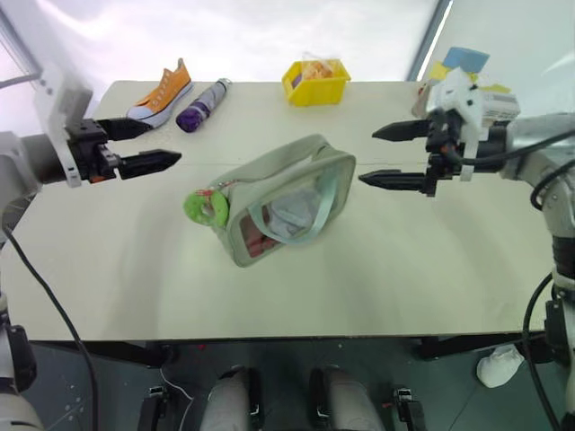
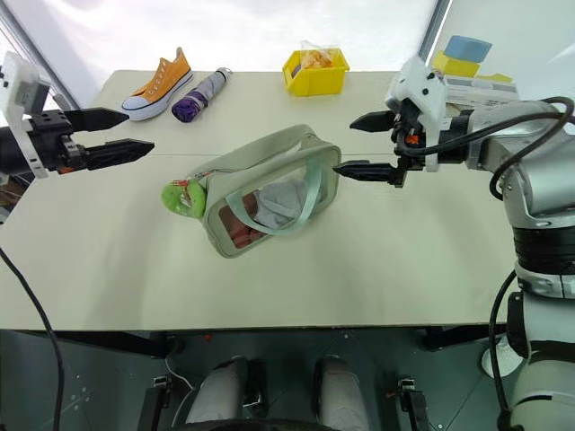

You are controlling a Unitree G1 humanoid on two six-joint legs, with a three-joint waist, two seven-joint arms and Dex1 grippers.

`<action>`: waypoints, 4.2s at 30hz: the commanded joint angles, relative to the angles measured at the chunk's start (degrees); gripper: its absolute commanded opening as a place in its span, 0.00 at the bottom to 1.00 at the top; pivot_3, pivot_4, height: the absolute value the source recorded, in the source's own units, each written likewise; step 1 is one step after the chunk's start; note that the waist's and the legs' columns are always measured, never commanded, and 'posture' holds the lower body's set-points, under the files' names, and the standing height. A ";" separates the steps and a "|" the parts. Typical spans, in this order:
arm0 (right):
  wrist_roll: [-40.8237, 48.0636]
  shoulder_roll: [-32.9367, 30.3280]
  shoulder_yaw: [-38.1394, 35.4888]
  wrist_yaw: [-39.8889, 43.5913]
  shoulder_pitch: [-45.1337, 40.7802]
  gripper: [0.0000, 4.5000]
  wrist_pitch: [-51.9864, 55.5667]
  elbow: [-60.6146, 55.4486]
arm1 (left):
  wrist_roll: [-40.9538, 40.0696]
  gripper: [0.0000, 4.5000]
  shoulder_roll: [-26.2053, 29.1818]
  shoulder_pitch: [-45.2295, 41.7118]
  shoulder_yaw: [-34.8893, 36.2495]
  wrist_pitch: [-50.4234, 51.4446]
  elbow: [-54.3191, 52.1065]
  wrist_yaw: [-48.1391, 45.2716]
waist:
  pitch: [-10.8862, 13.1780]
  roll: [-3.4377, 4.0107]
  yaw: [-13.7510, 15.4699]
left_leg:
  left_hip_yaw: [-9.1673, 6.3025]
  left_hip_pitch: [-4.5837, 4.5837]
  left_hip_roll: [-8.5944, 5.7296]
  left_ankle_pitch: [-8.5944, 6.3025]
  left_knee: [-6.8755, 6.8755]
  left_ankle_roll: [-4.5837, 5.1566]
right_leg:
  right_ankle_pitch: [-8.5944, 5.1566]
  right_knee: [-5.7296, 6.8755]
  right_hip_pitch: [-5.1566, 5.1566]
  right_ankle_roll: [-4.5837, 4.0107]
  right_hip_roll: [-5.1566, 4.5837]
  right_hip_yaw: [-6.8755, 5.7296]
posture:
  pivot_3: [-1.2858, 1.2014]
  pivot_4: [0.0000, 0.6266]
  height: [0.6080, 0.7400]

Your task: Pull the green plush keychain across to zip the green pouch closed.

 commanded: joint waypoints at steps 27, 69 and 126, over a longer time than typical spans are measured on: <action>-21.80 17.46 13.79 14.69 -18.41 0.59 -41.90 37.33 | -14.97 1.00 -1.32 12.10 11.79 9.53 -24.29 15.17 | 0.02 -0.01 -0.07 | 0.03 -0.09 0.00 0.04 0.08 -0.06 | 0.01 0.14 -0.13 0.01 0.01 0.02 | 0.52 0.24 1.00; -13.29 2.62 7.32 1.50 3.73 0.28 4.32 -11.01 | 5.52 1.00 -9.23 2.12 -6.53 -14.24 4.97 8.98 | -0.02 -0.05 0.14 | 0.09 -0.10 -0.09 0.03 0.08 -0.05 | 0.01 0.12 -0.15 0.00 0.02 0.01 | 0.52 0.24 1.00; -16.34 8.04 10.41 -3.55 -0.65 0.00 -1.95 -1.19 | 10.54 0.95 -9.24 2.92 -9.89 -15.85 -4.99 0.28 | -0.06 -0.08 0.19 | 0.08 -0.09 -0.01 0.02 0.13 -0.01 | 0.01 0.13 -0.11 0.01 -0.01 0.02 | 0.52 0.24 1.00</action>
